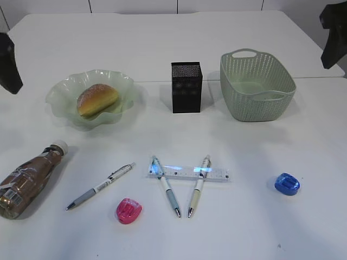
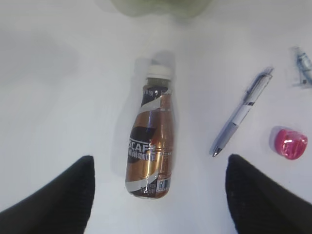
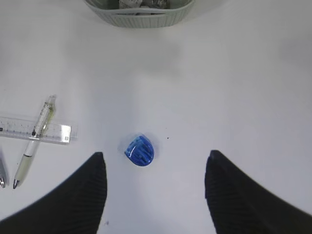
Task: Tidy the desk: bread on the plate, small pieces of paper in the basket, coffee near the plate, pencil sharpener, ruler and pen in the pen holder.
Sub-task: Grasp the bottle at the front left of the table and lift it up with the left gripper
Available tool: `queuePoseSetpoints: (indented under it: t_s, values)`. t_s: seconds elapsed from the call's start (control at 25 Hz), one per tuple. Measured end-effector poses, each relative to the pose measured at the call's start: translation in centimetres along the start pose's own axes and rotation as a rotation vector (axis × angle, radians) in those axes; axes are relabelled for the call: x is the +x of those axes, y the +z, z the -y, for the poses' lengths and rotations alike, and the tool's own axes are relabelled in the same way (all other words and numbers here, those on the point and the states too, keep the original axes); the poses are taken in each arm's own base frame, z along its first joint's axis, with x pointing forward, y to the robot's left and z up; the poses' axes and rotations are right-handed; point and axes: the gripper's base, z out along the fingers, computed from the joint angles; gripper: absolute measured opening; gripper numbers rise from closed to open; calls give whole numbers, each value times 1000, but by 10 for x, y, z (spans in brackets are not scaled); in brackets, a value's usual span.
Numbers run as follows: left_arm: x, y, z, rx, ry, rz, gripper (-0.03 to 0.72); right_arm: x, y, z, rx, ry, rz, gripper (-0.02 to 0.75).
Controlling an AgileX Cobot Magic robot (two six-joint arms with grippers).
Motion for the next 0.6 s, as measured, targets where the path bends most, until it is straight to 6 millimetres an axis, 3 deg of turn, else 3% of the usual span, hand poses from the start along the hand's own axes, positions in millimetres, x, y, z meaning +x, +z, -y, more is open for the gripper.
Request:
queuePoseSetpoints:
  t_s: [0.6]
  values:
    - [-13, 123, 4, -27, 42, -295, 592, 0, 0, -1, -10, 5, 0, 501]
